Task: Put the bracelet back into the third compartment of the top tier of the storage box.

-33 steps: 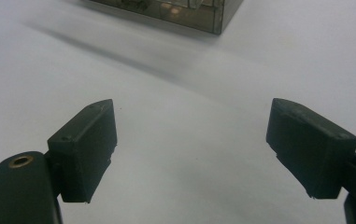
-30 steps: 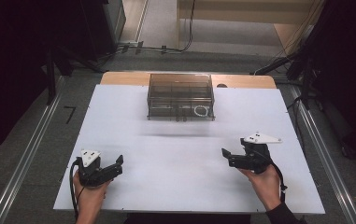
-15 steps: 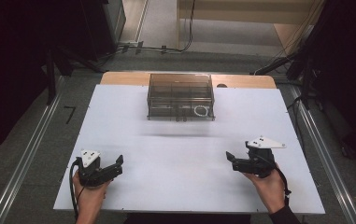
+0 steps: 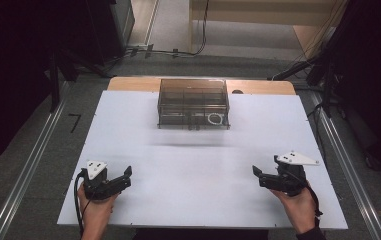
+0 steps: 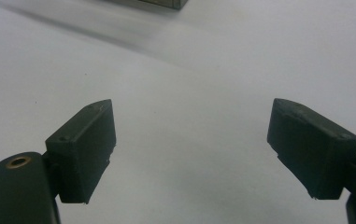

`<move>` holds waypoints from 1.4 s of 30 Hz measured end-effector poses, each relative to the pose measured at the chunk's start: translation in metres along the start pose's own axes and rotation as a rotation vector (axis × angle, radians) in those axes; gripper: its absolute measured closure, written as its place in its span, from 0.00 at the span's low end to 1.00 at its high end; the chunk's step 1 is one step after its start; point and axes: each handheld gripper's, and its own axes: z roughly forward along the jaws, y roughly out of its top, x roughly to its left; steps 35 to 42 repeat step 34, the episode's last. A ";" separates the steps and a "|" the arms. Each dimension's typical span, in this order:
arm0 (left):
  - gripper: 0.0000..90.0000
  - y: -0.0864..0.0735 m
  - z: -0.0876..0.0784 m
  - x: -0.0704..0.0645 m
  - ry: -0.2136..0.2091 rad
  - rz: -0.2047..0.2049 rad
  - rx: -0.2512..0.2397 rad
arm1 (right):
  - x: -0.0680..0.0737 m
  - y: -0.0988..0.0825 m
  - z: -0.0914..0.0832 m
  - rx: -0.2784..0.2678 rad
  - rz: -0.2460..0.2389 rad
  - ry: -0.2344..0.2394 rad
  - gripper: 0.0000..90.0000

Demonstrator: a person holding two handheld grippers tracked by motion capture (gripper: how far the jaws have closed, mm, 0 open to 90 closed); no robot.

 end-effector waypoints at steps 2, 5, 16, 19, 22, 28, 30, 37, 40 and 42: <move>0.13 0.000 0.000 0.000 0.000 0.000 -0.001 | -0.001 -0.001 -0.002 -0.002 0.002 -0.001 0.16; 0.13 0.000 0.000 0.000 0.000 -0.002 -0.001 | -0.002 -0.003 -0.005 -0.006 0.005 -0.008 0.16; 0.13 0.000 0.000 0.000 -0.004 -0.001 0.001 | -0.009 -0.011 -0.017 -0.012 0.021 -0.023 0.16; 0.13 0.000 0.000 0.000 -0.003 -0.002 -0.002 | -0.012 -0.014 -0.019 -0.007 0.026 -0.032 0.16; 0.13 0.000 0.000 0.000 -0.003 -0.001 0.000 | -0.015 -0.016 -0.021 -0.006 0.031 -0.035 0.16; 0.13 0.000 0.000 0.000 -0.004 -0.003 -0.003 | -0.021 -0.021 -0.028 -0.011 0.045 -0.045 0.16; 0.13 0.000 0.000 0.000 -0.005 -0.003 -0.005 | -0.023 -0.023 -0.030 -0.012 0.048 -0.050 0.16; 0.13 0.000 0.000 -0.001 -0.006 -0.004 -0.008 | -0.029 -0.028 -0.035 -0.011 0.062 -0.063 0.16; 0.13 0.000 0.000 -0.001 -0.006 -0.004 -0.008 | -0.029 -0.028 -0.035 -0.011 0.062 -0.063 0.16; 0.13 0.000 0.000 -0.001 -0.006 -0.004 -0.008 | -0.029 -0.028 -0.035 -0.011 0.062 -0.063 0.16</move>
